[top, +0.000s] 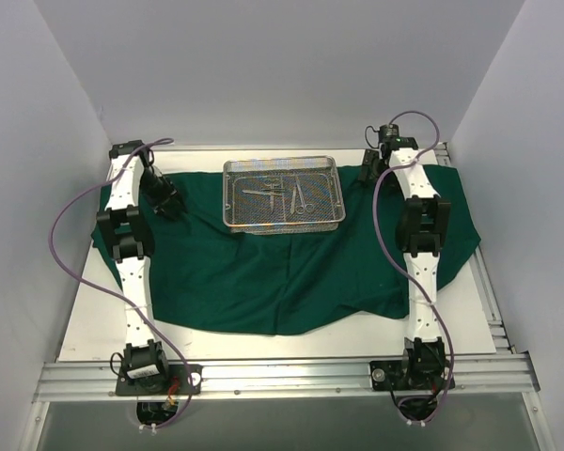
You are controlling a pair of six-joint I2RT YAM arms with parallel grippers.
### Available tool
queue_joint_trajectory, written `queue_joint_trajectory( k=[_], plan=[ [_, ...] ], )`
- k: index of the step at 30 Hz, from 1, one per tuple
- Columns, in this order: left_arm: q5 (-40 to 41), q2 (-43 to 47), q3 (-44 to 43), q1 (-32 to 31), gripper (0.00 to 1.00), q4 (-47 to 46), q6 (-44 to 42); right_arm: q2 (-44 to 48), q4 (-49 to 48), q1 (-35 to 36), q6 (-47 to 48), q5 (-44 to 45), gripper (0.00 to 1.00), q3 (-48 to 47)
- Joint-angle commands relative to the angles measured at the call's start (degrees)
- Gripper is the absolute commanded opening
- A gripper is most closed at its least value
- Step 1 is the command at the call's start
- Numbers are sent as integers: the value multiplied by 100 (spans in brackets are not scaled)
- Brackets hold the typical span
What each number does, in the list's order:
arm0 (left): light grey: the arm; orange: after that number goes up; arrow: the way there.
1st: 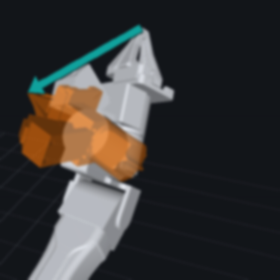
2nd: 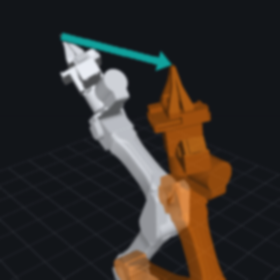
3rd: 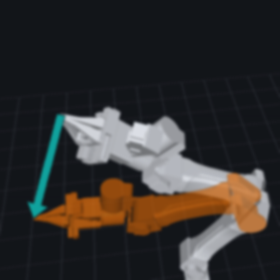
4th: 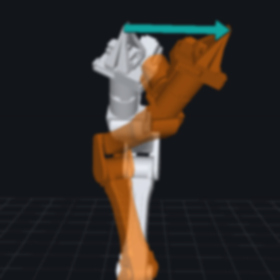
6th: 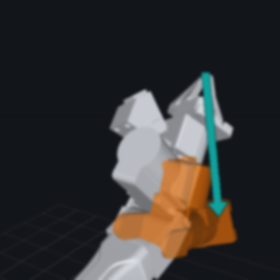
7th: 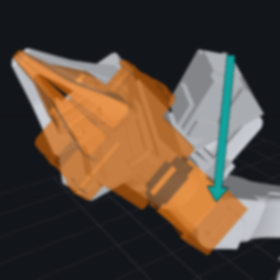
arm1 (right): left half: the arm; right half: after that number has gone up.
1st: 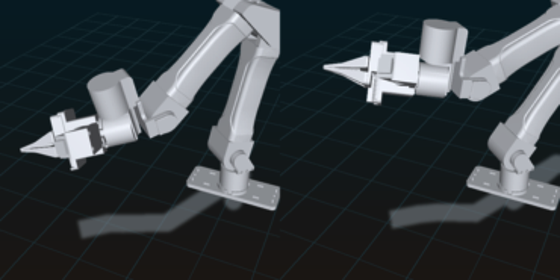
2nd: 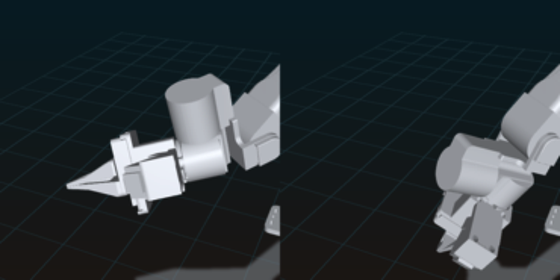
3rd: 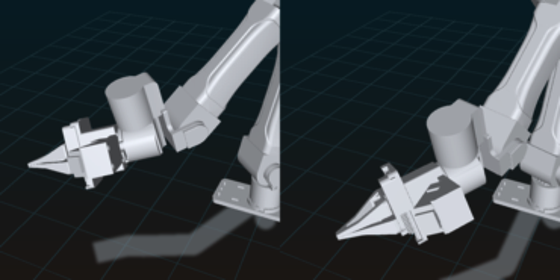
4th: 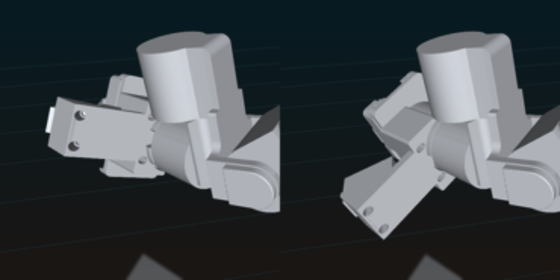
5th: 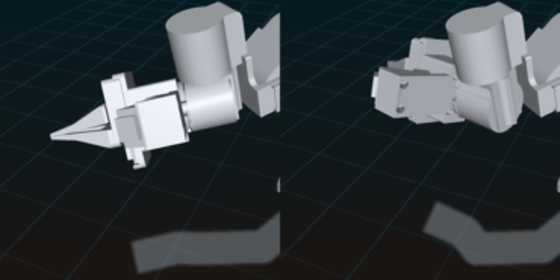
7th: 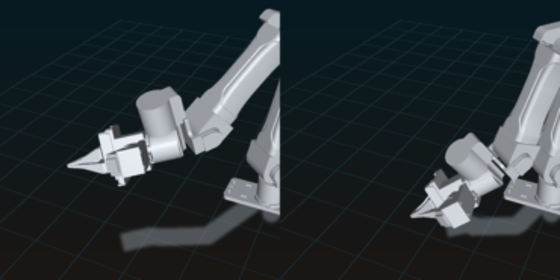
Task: Open and lay out the surgical kit
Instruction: Smooth out the surgical kit at the center of the board.
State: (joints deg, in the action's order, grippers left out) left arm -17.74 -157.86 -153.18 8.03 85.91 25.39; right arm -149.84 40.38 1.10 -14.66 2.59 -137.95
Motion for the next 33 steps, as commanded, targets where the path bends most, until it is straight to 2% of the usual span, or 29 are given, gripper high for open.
queue_joint_trajectory(
  k=[1, 3, 4, 5, 6, 9, 12, 16, 19, 21, 24, 33],
  plan=[
    [375, -588, -141, 111, 56, -1164, -174, -731, 382, -260, 183, 655, 89, 68],
    [551, -159, -11, 111, 56, -1242, -209, -495, 400, -269, 77, 542, 89, 110],
    [622, 60, 130, 111, 56, -1339, -210, -93, 305, -260, -10, 402, 91, 311],
    [718, 637, 331, 102, 56, -1592, -227, 137, 269, -251, -46, 374, 92, 408],
    [850, 973, 873, 85, 56, -1760, -314, 374, 260, -260, -64, 330, 93, 488],
    [1035, 2116, 1735, 67, 61, -2078, -490, 1315, 374, -356, -265, 198, 96, 944],
    [940, 3031, 2291, 67, 65, -2245, -613, 2202, 663, -514, -389, 241, 97, 1585],
    [615, 3910, 3405, 58, 66, -2350, -649, 3527, 1024, -559, -477, 400, 93, 3112],
    [395, 4665, 4231, 67, 66, -2517, -561, 4477, 727, -506, -538, 374, 90, 4651],
    [166, 4904, 4594, 76, 66, -2684, -526, 4769, 760, -480, -591, 286, 84, 5397],
    [25, 5300, 5166, 76, 65, -2851, -517, 4972, 804, -409, -556, 330, 80, 6067],
    [-116, 5389, 5588, 67, 64, -2957, -500, 5000, 1042, -374, -450, 620, 69, 6649]
  ],
)
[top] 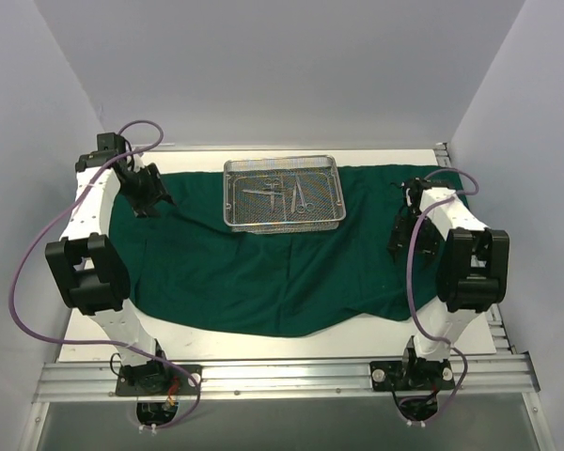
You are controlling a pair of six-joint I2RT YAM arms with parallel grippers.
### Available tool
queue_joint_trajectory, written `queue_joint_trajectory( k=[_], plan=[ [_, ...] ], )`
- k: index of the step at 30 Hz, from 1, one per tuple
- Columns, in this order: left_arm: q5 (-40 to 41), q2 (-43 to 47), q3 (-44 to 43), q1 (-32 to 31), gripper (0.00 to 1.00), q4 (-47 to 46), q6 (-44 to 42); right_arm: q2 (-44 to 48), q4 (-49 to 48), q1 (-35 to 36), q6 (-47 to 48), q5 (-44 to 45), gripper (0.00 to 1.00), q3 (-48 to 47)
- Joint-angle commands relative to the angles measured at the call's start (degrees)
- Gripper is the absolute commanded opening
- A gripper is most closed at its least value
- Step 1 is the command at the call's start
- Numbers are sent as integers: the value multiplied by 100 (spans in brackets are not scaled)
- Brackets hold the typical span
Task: Open and lay out the surgical kit
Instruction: Smooth out the surgical kit at the center of the board.
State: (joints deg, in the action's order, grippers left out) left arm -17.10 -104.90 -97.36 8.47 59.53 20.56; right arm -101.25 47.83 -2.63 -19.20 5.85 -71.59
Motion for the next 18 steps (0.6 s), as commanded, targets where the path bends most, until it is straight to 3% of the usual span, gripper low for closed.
queue_joint_trajectory(
  k=[1, 6, 18],
  plan=[
    [-205, 110, 41, 23, 64, -345, -8, 80, 297, 0, 4, 277, 68, 22],
    [-241, 137, 51, 23, 64, -363, -17, -254, 297, 122, -31, 180, 51, 14],
    [-285, 75, 7, 32, 64, -345, -61, -290, 191, 228, -251, 373, 50, 427]
  ],
)
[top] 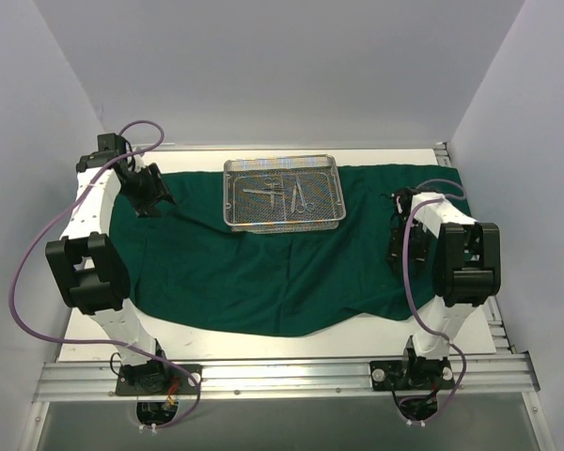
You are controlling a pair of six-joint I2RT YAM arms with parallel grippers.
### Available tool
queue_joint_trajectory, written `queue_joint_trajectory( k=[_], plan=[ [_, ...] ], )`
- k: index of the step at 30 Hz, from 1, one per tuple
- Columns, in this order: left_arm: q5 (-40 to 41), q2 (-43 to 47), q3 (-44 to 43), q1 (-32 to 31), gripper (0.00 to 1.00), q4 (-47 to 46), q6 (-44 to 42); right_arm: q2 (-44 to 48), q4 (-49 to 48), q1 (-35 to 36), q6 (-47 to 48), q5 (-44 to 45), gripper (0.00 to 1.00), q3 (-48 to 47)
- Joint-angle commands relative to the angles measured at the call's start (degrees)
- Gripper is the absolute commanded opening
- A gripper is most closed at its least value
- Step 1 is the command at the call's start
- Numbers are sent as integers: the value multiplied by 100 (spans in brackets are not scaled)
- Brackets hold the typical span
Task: Open and lay out the surgical kit
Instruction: Smooth out the surgical kit at the center of the board.
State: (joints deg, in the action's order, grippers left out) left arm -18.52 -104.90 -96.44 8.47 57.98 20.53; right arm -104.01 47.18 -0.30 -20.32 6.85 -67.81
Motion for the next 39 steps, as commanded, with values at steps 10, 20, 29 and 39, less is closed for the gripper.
queue_joint_trajectory(
  k=[10, 20, 29, 39],
  plan=[
    [-134, 84, -85, 49, 64, -173, -85, -331, 230, -6, -157, 501, 46, 75],
    [-178, -4, -120, 93, 64, -181, -85, -340, 248, -6, -236, 712, 34, 84],
    [-204, -39, -147, 120, 64, -181, -85, -480, 221, -6, -174, 563, 30, 58],
    [-222, -39, -103, 120, 64, -181, -85, -735, 186, 152, -78, 422, 21, -48]
  ],
)
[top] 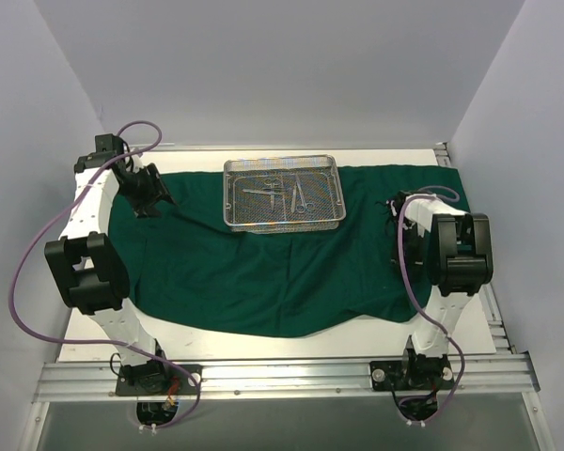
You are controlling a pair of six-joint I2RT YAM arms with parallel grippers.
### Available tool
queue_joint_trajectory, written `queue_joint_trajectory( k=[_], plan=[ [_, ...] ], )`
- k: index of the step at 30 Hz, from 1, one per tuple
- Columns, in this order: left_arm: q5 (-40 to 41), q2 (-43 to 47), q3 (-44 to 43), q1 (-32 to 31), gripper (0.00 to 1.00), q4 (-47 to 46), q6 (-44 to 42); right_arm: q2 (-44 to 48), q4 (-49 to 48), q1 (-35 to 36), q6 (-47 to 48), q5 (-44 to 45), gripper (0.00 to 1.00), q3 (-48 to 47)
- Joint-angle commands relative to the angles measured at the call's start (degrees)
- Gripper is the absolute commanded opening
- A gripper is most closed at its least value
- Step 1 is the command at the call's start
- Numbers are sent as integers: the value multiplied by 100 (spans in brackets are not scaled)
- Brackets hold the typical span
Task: Open and lay out the surgical kit
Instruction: Smooth out the surgical kit at the center of the board.
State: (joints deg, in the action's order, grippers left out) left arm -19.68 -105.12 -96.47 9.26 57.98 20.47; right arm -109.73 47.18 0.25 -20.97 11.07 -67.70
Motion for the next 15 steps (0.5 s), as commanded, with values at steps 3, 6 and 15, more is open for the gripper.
queue_joint_trajectory(
  k=[3, 6, 15],
  plan=[
    [-97, -26, -118, 50, 64, -173, -78, -101, 160, 115, -65, 123, 10, -33],
    [-106, -52, -153, 50, 64, -155, -69, 22, 204, 81, -144, 228, 0, -68],
    [34, 44, 198, 76, 64, -286, 9, 1102, 397, -1427, -802, 887, 0, -235]
  ],
)
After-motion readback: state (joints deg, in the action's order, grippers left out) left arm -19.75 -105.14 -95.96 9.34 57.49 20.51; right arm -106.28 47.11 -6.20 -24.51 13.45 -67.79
